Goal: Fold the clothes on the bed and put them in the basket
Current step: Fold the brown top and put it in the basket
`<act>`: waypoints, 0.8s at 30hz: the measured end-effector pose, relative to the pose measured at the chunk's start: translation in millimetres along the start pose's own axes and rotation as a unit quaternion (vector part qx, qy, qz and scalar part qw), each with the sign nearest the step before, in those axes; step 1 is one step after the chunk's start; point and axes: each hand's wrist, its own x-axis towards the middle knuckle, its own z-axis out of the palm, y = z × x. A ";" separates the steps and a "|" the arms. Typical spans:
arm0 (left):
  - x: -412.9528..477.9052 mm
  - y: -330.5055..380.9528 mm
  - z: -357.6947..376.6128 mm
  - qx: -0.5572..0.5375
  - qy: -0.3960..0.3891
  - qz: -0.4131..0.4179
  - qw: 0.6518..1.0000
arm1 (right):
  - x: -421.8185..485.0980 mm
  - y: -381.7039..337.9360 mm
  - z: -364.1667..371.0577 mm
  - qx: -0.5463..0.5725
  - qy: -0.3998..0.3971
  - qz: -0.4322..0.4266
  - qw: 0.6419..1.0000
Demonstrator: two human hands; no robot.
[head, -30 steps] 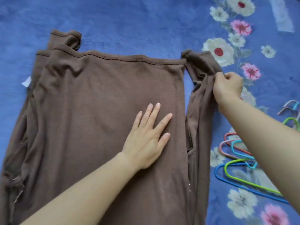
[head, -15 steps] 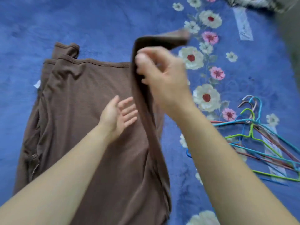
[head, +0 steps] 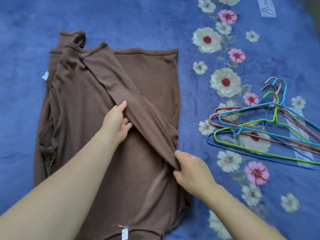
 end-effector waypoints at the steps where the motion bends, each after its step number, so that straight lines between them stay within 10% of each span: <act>1: -2.6 0.7 -2.4 -0.046 -0.003 0.000 0.999 | -3.8 2.7 0.4 -0.051 0.032 -0.048 0.997; 9: -28.9 -35.3 -37.1 -0.032 0.037 -0.056 0.997 | -45.9 16.2 22.4 -0.214 -0.092 -0.045 0.971; 13: -23.0 -24.2 -39.9 -0.034 0.008 -0.037 0.999 | -30.3 21.8 -1.1 0.092 -0.210 0.097 0.968; 17: -15.3 -24.2 -34.0 0.101 -0.013 -0.005 0.995 | 4.2 31.9 -14.5 0.249 0.056 0.106 0.961; 24: -18.2 -23.0 -49.5 -0.004 0.053 -0.023 0.998 | 35.9 37.4 -5.6 0.093 0.003 0.115 0.989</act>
